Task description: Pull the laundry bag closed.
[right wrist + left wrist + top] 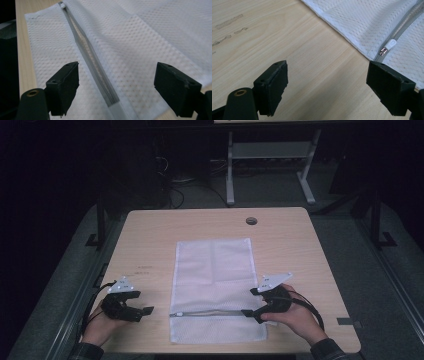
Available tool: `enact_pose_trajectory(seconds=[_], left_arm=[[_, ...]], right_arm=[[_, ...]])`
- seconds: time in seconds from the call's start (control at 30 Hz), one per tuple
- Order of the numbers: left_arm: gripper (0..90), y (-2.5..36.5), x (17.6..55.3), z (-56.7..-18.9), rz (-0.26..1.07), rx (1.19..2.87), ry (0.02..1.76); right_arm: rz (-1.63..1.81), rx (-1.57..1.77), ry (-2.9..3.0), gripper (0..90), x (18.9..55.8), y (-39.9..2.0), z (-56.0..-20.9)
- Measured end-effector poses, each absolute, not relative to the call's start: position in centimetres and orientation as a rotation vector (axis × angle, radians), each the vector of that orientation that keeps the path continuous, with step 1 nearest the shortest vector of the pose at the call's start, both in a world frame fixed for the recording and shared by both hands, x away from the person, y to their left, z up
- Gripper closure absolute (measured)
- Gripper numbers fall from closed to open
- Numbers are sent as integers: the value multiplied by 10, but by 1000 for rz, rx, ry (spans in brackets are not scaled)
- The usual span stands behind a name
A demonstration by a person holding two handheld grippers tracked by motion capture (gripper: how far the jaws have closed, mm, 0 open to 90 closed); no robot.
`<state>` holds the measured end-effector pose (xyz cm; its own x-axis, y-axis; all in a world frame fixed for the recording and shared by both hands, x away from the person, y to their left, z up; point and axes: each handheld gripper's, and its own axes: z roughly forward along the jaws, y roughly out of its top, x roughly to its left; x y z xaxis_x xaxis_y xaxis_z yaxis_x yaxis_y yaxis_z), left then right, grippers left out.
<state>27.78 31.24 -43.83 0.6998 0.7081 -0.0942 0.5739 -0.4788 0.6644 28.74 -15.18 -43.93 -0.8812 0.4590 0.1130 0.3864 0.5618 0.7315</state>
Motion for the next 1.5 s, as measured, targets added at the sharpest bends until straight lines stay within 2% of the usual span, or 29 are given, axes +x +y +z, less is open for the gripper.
enact_pose_trajectory(seconds=[0.63,1.5], left_arm=[[165,309,277,-438,239,2238,944],[167,303,278,-437,227,2239,918]], right_arm=[[1227,469,2814,224,292,-83,-437],[1185,202,2921,253,301,6,-451]])
